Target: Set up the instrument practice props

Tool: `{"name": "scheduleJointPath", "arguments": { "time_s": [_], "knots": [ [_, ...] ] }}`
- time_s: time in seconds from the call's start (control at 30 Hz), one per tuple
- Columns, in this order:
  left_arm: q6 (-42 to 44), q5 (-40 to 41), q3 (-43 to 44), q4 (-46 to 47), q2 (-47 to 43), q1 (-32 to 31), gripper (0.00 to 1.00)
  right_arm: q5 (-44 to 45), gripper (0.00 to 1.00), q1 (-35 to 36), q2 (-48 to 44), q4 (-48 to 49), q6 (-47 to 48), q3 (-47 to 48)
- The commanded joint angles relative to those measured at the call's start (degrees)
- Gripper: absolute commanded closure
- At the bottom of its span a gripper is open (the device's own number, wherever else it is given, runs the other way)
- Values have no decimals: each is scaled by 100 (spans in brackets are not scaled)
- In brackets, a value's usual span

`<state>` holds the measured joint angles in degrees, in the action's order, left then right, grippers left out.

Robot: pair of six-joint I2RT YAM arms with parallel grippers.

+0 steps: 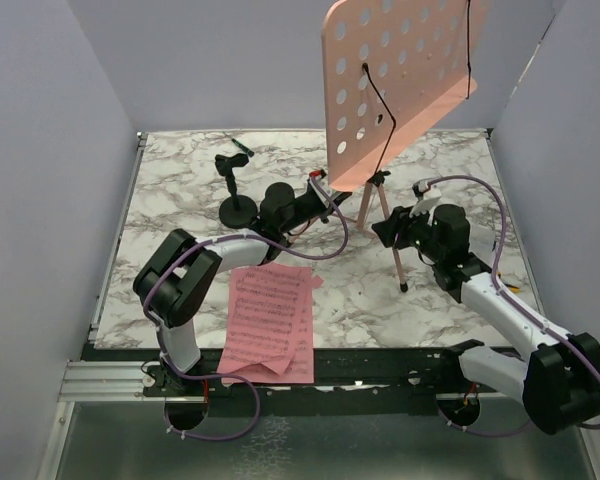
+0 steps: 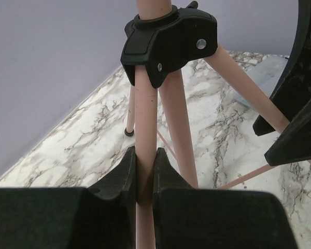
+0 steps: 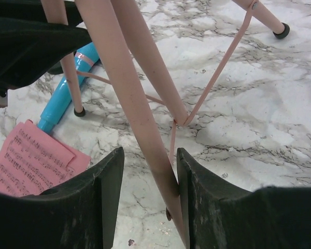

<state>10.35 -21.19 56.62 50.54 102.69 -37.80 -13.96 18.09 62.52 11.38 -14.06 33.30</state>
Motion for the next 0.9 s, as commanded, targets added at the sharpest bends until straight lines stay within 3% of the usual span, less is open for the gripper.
{"name": "scheduleJointPath", "arguments": {
  "time_s": [0.0,0.87],
  "knots": [
    [-96,-163,82,-502,444,12,100,-1220,54,107,-206,100,-176,-240],
    [297,-498,756,-730,1075,72,100,-2226,56,436,-227,1295,-873,-915]
  ]
}}
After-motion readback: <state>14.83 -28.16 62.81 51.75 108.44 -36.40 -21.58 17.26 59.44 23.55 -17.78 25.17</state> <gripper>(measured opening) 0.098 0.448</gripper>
